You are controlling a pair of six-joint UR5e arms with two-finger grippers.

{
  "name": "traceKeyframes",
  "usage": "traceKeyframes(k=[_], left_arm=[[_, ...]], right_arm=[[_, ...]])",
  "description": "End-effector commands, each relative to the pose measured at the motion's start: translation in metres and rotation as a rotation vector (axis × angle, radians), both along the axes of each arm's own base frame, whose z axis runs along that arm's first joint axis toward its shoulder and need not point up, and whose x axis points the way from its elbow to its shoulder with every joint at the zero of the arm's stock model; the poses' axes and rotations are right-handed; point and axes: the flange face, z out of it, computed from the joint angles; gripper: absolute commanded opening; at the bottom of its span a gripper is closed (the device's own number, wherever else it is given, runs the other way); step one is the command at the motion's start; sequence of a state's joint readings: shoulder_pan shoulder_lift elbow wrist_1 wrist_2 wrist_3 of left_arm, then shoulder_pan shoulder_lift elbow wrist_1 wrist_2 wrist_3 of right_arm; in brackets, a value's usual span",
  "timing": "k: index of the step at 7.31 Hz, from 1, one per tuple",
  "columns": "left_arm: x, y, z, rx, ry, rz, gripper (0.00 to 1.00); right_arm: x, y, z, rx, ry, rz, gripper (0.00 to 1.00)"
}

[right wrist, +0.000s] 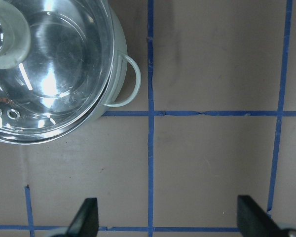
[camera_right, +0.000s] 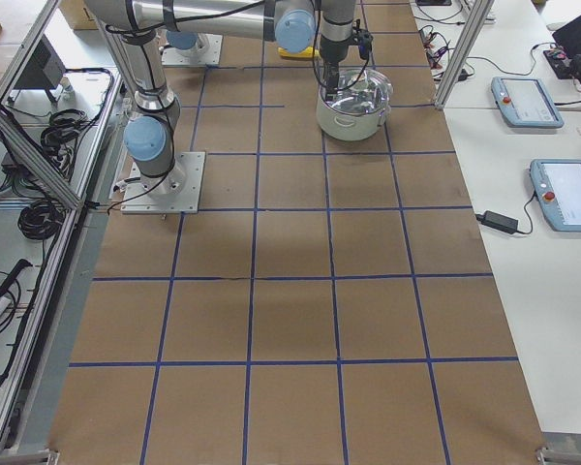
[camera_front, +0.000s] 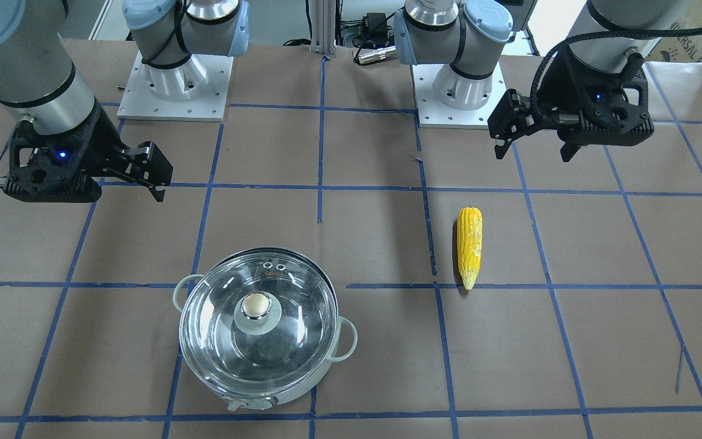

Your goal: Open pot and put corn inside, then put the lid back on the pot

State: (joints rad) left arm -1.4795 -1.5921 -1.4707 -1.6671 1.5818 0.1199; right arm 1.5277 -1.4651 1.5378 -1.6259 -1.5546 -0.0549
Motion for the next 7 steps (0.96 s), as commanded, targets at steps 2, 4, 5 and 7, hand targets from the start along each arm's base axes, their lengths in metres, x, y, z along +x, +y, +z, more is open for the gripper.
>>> traceKeyframes(k=[2, 4, 5, 7], left_arm=[[0.0, 0.0, -0.005, 0.007, 0.001, 0.001, 1.0], [0.0, 0.0, -0.006, 0.01, 0.003, 0.001, 1.0], [0.0, 0.0, -0.006, 0.01, 0.004, 0.001, 1.0], [0.0, 0.001, -0.01, 0.019, 0.005, 0.003, 1.0]], right_arm=[[0.002, 0.0, -0.002, 0.004, -0.001, 0.004, 1.0], [0.002, 0.0, -0.003, 0.005, 0.001, 0.005, 1.0], [0.002, -0.001, -0.001, 0.001, -0.001, 0.004, 1.0], [0.031, -0.012, 0.0, -0.087, -0.007, 0.017, 1.0]])
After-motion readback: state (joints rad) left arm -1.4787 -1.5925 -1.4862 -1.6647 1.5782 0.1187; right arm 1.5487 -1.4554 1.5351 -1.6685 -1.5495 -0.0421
